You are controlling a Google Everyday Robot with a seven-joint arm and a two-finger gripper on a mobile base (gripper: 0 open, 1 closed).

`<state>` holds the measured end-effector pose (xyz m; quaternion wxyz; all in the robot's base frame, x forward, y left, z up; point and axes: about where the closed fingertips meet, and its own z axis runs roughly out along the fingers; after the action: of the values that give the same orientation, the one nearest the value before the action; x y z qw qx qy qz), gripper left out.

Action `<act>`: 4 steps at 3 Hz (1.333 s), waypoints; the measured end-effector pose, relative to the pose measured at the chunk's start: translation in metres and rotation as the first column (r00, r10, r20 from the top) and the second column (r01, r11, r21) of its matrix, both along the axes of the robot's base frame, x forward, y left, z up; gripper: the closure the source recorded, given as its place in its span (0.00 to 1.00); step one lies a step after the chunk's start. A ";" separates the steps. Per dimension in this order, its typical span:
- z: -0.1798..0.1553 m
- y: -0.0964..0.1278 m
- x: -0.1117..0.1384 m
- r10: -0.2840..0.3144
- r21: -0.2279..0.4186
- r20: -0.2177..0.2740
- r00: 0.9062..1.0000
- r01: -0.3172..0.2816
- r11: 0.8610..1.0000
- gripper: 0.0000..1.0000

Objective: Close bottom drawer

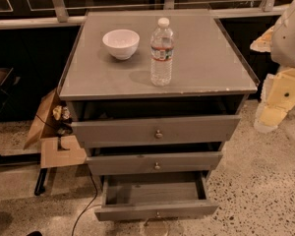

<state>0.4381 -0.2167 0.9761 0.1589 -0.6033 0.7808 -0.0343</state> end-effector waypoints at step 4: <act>-0.089 0.015 -0.015 -0.021 0.129 -0.034 0.999 0.025 0.991 0.64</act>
Offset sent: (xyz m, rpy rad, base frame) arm 0.0000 0.0000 0.0000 0.0000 0.0000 0.0000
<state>0.4229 -0.2019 0.8871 0.1843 -0.5832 0.7908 0.0243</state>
